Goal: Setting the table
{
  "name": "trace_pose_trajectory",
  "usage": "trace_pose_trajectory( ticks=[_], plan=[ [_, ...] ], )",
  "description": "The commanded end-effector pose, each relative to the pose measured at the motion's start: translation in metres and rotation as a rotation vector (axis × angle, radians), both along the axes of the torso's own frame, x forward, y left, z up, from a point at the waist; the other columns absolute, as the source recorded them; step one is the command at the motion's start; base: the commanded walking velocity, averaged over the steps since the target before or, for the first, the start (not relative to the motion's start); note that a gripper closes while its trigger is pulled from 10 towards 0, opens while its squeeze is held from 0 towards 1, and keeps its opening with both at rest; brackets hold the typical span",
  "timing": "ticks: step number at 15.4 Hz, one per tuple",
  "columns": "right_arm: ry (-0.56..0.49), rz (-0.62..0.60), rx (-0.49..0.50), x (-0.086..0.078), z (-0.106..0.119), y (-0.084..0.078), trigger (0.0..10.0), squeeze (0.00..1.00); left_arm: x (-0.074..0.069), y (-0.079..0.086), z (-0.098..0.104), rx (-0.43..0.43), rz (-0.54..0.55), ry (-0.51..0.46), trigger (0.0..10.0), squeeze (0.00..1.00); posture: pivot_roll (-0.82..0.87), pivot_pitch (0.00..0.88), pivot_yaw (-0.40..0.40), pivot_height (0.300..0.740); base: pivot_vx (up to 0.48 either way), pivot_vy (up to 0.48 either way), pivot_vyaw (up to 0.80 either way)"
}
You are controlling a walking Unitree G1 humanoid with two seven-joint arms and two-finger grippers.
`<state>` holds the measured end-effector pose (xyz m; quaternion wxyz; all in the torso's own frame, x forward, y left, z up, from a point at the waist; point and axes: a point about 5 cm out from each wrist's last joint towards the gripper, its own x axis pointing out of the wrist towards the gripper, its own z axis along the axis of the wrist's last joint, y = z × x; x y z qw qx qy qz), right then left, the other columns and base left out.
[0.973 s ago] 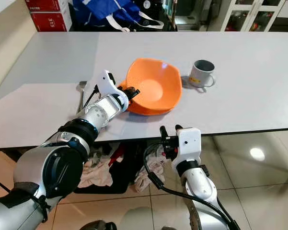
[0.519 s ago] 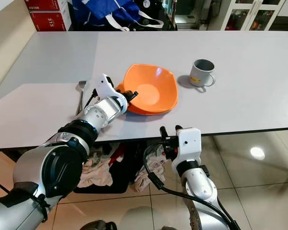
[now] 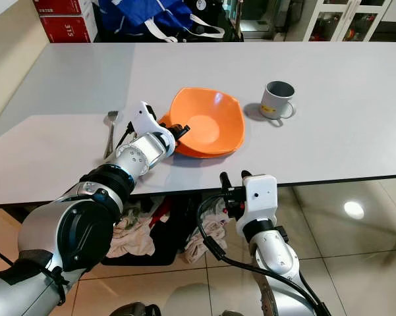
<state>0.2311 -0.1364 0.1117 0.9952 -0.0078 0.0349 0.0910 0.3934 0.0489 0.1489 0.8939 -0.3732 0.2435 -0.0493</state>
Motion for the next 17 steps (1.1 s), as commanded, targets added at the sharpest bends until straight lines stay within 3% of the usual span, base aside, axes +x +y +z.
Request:
trace_pose_trajectory(
  ticks=[1,9,10,17],
  plan=[
    [0.007,0.002,-0.006,-0.002,0.0,0.001,10.0,0.0,0.002,-0.003,0.008,0.015,-0.004,-0.016,10.0,0.0,-0.19,0.055,0.031,0.736,0.0,0.0,0.0],
    [0.008,0.002,-0.006,-0.002,0.0,0.001,10.0,0.0,0.002,-0.003,0.008,0.016,-0.003,-0.017,10.0,0.0,-0.19,0.055,0.031,0.736,0.0,0.0,0.0],
    [0.008,0.004,-0.006,-0.002,0.0,0.001,10.0,0.0,0.004,0.003,0.008,0.048,0.019,-0.044,10.0,1.0,-0.19,0.041,0.027,0.736,0.0,0.0,0.0],
    [0.008,0.002,-0.005,-0.002,-0.001,0.001,10.0,0.0,0.009,0.012,0.015,0.046,0.056,-0.089,10.0,1.0,-0.18,0.038,0.026,0.736,0.0,0.0,0.0]
  ],
)
